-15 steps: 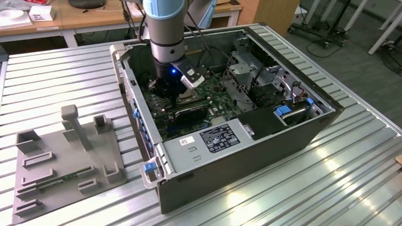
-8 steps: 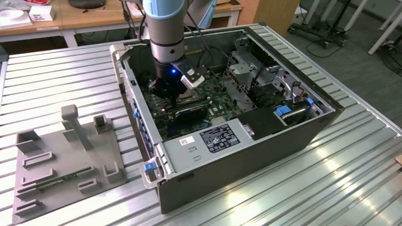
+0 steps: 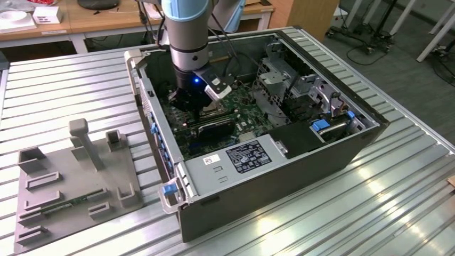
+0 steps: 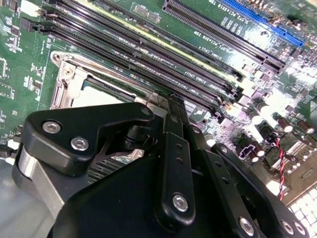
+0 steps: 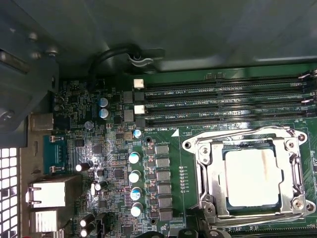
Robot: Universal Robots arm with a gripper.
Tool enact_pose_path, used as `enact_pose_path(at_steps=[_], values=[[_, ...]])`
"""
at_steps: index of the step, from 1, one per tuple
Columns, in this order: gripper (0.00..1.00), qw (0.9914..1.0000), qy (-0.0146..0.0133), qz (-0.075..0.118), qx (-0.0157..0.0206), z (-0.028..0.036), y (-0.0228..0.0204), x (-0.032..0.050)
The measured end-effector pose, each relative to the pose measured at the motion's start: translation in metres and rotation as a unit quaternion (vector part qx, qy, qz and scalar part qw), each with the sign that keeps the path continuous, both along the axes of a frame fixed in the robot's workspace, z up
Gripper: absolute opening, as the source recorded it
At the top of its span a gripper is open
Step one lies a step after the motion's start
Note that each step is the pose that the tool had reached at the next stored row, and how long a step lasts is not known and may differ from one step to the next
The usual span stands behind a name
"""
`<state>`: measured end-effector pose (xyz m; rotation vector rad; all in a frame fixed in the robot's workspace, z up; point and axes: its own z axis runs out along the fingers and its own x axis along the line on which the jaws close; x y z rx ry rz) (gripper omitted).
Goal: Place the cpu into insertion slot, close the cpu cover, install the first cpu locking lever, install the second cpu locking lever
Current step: 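Install the second cpu locking lever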
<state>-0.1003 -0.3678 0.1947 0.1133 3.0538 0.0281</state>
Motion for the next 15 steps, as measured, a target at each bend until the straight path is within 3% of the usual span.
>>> enact_pose_path(at_steps=[5, 15], values=[[0.11, 1.00000, 0.0000, 0.000, 0.0001, 0.0048, 0.0000, 0.0000], [0.11, 1.00000, 0.0000, 0.000, 0.0000, 0.0247, 0.0000, 0.0000]])
